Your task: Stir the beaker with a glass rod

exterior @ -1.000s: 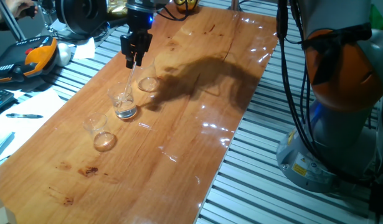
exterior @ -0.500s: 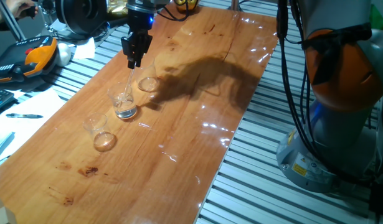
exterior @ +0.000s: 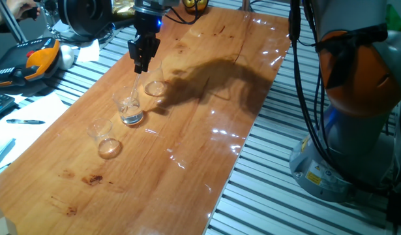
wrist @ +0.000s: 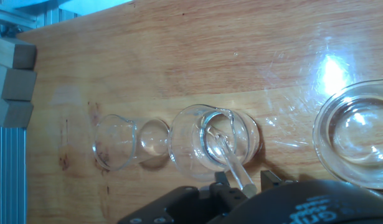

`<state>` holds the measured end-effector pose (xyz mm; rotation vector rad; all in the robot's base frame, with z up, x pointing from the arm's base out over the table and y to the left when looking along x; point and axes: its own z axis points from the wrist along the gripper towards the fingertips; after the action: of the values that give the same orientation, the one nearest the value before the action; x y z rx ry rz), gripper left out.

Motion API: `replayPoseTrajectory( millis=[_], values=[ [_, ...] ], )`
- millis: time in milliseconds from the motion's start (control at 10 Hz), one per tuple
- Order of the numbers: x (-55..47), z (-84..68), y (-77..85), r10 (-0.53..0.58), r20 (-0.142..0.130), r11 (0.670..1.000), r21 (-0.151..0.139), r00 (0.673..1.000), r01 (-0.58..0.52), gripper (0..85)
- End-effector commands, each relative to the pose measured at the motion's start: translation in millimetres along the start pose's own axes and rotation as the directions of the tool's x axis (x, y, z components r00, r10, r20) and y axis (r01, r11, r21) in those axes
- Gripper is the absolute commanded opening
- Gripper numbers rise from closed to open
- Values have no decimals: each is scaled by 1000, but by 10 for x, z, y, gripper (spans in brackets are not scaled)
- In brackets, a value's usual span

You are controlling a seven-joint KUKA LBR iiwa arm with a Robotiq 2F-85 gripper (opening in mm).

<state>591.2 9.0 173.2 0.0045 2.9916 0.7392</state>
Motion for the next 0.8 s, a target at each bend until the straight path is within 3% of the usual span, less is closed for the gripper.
replayPoseTrajectory(
  millis=[0,100,700],
  values=[
    [0,-1,0,0,-2,1000,-2,1000,0,340],
    [1,-2,2,-2,-3,1000,-3,1000,2,170],
    [-12,-4,15,-12,5,1000,-5,1000,12,170]
  ],
)
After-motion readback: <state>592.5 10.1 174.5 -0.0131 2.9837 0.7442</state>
